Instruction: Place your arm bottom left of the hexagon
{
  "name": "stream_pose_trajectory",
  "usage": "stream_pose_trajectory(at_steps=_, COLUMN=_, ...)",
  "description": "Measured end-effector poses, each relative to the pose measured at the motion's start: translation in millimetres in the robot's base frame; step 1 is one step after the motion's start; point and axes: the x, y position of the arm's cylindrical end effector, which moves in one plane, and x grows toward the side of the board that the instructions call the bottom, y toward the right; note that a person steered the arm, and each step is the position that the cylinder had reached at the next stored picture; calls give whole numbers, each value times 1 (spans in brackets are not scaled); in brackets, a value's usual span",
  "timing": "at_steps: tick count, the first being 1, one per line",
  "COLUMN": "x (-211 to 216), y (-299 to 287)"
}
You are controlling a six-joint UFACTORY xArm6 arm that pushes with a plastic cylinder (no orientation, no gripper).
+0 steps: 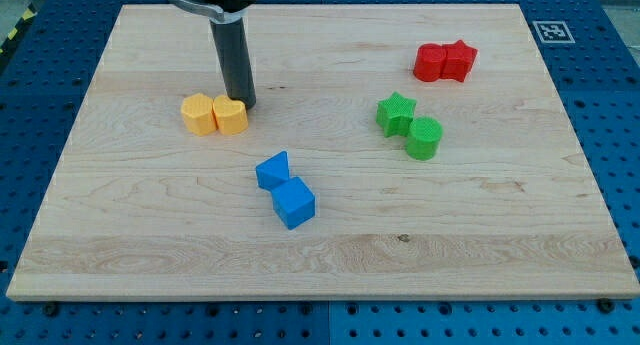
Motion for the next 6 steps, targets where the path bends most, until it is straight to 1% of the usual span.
stream_pose_trajectory(at_steps=1, x=-1, y=0)
stream_pose_trajectory(at_steps=2, x=-28, y=-2)
stream_pose_trajectory(at_steps=3, x=-38, y=-36)
stream_pose_trajectory(at_steps=4, x=-26, y=-107)
stream_pose_trajectory(at_steps=5, x=26, y=-142)
stream_pose_trajectory(at_steps=6, x=55, y=-114)
